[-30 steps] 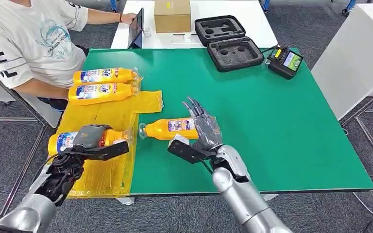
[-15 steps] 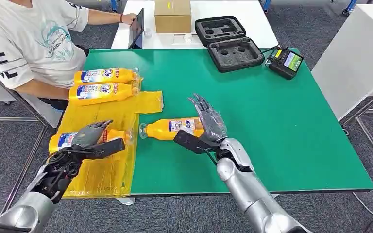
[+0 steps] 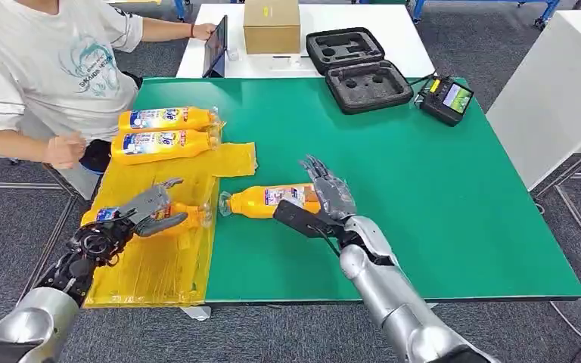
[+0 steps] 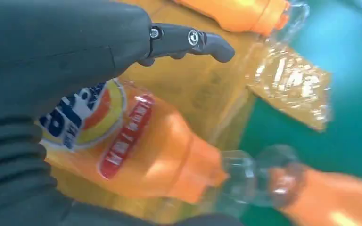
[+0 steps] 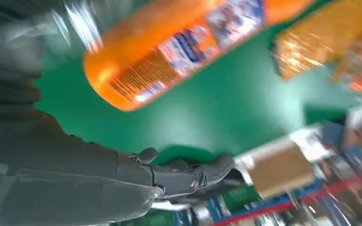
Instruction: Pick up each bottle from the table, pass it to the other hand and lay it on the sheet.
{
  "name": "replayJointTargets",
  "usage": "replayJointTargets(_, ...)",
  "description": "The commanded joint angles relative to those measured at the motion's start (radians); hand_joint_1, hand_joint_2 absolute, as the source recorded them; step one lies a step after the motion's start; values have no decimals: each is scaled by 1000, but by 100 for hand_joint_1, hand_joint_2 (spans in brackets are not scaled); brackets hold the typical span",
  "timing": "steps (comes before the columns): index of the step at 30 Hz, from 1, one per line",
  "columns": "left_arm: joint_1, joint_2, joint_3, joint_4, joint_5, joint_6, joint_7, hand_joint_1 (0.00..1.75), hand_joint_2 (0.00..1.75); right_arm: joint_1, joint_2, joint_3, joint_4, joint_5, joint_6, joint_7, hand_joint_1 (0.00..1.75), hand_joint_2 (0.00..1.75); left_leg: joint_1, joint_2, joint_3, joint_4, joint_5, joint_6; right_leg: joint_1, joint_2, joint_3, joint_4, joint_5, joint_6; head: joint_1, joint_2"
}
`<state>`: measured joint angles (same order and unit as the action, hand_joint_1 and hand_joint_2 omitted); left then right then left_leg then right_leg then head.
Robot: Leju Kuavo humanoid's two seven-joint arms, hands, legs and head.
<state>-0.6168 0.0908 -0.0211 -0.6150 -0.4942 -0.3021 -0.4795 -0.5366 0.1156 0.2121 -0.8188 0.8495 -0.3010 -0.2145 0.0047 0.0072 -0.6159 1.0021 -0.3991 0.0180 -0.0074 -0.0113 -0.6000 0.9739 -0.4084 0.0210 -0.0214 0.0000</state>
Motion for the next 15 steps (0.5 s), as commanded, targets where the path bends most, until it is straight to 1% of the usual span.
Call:
replayJointTargets(1, 2, -53, 83, 84, 88, 17, -8, 0, 0, -86, -11, -23, 227, 29, 26, 35, 0, 175, 0, 0, 3, -1, -1, 0, -1, 1, 3, -1, -1, 0, 0, 0)
replayJointTargets(12, 6, -54, 90, 77, 106, 28, -21, 0, 0, -87, -8, -27, 228, 32, 33, 41, 0, 175, -1, 1, 1, -1, -1, 0, -1, 2, 0, 0, 0, 0, 0, 0)
replayJointTargets(13, 5, -62, 106, 68, 133, 68, -54, 0, 0, -92, -12, -26, 241, 47, 55, 68, 0, 175, 0, 1, 2, -1, -1, -1, 0, 2, 1, -1, 0, 0, 0, 0)
replayJointTargets(14, 0, -69, 125, 64, 164, 87, -59, 0, 0, -101, -16, -20, 262, 65, 72, 87, 0, 175, 0, 1, 3, -1, -1, -1, 0, 2, 1, -1, 0, 0, 0, 0)
replayJointTargets(15, 1, -77, 132, 36, 173, 175, -103, 0, 0, -109, -20, -24, 286, 75, 93, 105, 0, 175, 0, 0, 1, -1, -1, -1, 0, 1, 0, -1, 0, 0, 0, 0)
